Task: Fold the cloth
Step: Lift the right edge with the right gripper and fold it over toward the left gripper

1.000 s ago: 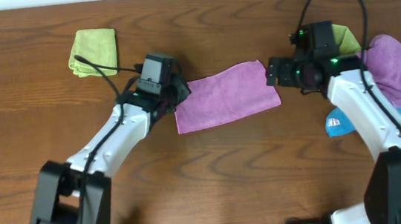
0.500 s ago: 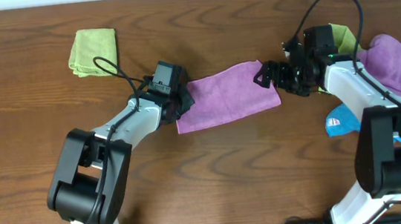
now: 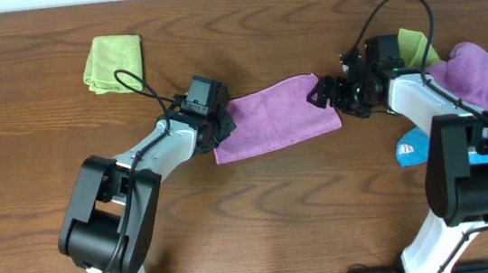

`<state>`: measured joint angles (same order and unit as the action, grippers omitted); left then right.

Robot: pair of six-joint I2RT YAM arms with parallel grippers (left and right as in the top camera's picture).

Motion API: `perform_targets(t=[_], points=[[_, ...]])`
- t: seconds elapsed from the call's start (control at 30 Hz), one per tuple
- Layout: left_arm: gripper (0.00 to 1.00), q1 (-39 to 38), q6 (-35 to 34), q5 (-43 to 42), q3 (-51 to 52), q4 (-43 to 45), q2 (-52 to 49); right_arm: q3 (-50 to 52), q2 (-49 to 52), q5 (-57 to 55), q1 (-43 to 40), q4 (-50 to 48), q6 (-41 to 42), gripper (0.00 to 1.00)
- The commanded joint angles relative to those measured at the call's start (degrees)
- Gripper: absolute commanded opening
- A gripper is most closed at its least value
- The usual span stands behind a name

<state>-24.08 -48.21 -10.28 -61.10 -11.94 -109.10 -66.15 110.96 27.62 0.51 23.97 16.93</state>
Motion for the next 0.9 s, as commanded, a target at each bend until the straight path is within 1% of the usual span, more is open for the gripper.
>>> perform_targets(t=[0.0,0.07,0.13,0.17,0.2,0.23,0.27,0.3,0.33,0.37,0.47,0.73,0.87], points=[[0.06,0.0,-0.2,1.3,0.4,-1.3,-1.0,0.3,2.1,1.6,1.5,-0.8,1.6,0.89],[0.06,0.0,-0.2,1.3,0.4,-1.3,-1.0,0.3,2.7,1.8,2.8,-1.6,1.9,0.87],[0.06,0.0,-0.2,1.3,0.4,-1.3,-1.0,0.3,3.0,1.8,4.2,-2.7,1.9,0.82],[0.06,0.0,-0.2,1.3,0.4,-1.3,-1.0,0.3,3.0,1.7,4.8,-3.1,1.9,0.79],[0.06,0.0,-0.2,1.3,0.4,-1.3,-1.0,0.3,3.0,1.7,5.3,-3.6,1.8,0.72],[0.06,0.0,-0.2,1.3,0.4,-1.3,-1.0,0.3,3.0,1.7,5.7,-4.1,1.4,0.63],[0.06,0.0,-0.2,1.3,0.4,-1.3,-1.0,0.3,3.0,1.7,6.0,-4.5,1.0,0.51],[0.06,0.0,-0.2,1.2,0.4,-1.4,-1.0,0.3,3.0,1.8,6.1,-4.8,1.0,0.32],[0.06,0.1,-0.2,1.2,0.4,-1.4,-1.0,0.2,2.9,1.9,6.1,-5.0,1.0,0.07],[0.06,0.1,-0.2,1.2,0.4,-1.4,-0.9,0.2,2.6,2.4,6.1,-5.0,1.0,0.02],[0.06,0.1,-0.2,1.2,0.4,-1.4,-0.9,0.2,0.7,3.8,6.1,-5.0,1.0,0.01],[0.06,1.2,-0.2,0.2,0.4,-1.5,-0.9,0.2,-9.9,3.9,6.5,-2.8,1.0,0.01],[0.06,1.6,-0.2,-0.1,0.4,-1.5,-0.9,0.2,-12.7,3.9,7.7,-2.1,1.3,0.01]])
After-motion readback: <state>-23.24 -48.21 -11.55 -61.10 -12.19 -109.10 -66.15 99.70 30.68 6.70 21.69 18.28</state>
